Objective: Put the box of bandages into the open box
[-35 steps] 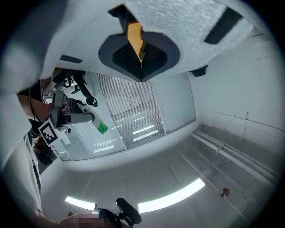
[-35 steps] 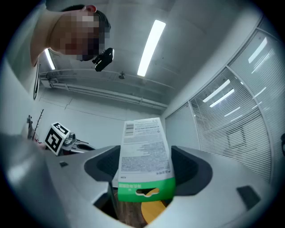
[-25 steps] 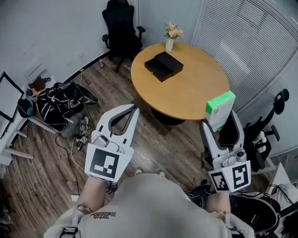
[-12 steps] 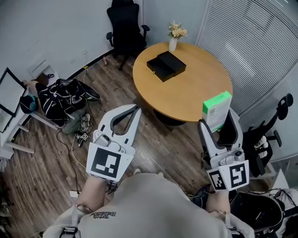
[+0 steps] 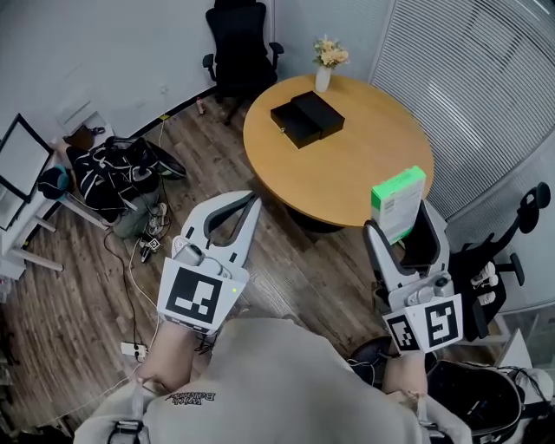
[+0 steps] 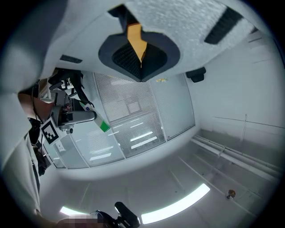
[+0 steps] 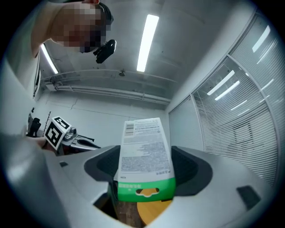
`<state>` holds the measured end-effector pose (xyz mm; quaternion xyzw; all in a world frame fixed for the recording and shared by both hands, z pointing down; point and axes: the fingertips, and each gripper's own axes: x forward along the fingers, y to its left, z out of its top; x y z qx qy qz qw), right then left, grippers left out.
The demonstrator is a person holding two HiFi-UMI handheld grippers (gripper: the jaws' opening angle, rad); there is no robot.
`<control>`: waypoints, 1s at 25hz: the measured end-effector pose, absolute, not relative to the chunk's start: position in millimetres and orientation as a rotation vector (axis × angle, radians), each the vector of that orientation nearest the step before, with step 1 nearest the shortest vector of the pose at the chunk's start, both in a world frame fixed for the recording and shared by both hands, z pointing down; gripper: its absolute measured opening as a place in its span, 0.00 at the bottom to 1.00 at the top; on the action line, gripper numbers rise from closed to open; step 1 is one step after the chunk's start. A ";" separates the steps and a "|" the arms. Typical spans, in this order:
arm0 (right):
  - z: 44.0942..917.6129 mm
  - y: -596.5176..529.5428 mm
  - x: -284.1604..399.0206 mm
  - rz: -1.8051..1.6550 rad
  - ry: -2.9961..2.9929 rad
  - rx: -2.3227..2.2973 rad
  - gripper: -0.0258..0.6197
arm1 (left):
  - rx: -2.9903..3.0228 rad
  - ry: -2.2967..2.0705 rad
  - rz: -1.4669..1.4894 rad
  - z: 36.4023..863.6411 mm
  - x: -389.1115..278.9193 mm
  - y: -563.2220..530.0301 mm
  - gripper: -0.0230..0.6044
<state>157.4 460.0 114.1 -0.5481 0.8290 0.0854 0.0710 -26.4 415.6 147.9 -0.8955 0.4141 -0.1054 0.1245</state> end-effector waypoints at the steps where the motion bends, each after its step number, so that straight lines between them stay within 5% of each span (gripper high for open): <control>1: 114.6 459.8 157.8 0.265 2.504 -1.641 0.57 | -2.613 1.214 -0.313 148.9 -25.3 415.2 0.07; 25: 138.5 419.2 157.9 0.246 2.541 -1.619 0.57 | -2.537 1.208 -0.330 153.7 -15.2 388.1 0.07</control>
